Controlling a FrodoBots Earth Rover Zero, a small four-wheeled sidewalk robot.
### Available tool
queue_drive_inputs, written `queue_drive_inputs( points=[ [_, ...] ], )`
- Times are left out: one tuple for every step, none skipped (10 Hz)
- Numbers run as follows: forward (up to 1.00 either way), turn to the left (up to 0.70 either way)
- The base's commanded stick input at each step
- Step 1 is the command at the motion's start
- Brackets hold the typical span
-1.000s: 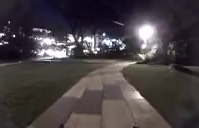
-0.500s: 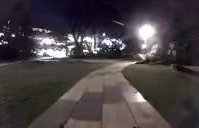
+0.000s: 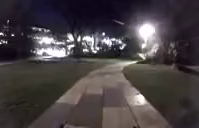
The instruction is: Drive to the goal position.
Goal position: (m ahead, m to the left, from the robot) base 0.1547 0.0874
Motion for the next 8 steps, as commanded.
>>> queue_drive_inputs(
  points=[
    [0.3,0.0],
    [0.3,0.0],
    [0.3,0.0],
    [0.3,0.0],
    [0.3,0.0],
    [0.3,0.0],
    [0.3,0.0],
    [0.3,0.0]
  ],
)
